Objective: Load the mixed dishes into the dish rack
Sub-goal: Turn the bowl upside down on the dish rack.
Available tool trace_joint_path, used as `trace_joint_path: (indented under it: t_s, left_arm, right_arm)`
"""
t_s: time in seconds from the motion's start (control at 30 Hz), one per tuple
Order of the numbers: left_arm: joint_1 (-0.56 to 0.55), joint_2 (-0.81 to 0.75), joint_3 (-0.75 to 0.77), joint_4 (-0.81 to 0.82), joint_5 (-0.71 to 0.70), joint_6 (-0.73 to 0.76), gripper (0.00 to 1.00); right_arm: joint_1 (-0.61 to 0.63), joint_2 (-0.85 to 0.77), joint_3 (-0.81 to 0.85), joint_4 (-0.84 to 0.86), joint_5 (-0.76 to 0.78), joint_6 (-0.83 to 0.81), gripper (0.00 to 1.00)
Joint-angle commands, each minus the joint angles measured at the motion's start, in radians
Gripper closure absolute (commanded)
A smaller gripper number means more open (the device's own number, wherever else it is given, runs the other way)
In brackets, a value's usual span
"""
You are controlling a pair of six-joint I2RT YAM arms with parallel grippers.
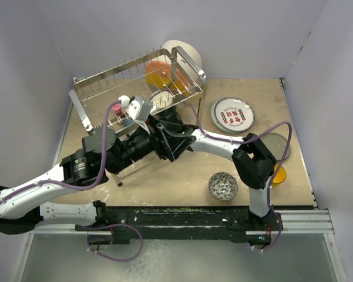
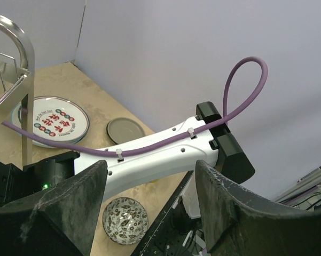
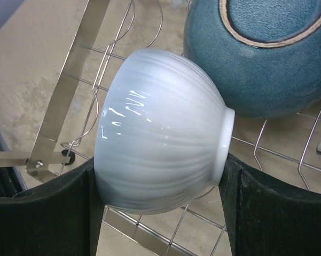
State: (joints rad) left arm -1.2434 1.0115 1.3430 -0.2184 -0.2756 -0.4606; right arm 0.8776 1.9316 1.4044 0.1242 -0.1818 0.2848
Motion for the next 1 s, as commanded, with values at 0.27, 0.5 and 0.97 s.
trace_joint_path:
  t_s: [0.27,0.5,0.97]
  left_arm:
    - [0.004,-0.036,-0.015,0.028,-0.010,0.002,0.30]
    - [0.004,-0.042,-0.012,0.021,-0.010,0.004,0.30]
    - [0.004,-0.053,-0.010,0.010,-0.012,0.002,0.30]
  right_arm:
    - [0.115,-0.031,0.087,0.029,0.251,-0.292,0.63]
    - [0.186,-0.030,0.074,0.056,0.380,-0.459,0.57]
    - [0.272,0.008,0.080,0.066,0.463,-0.561,0.45]
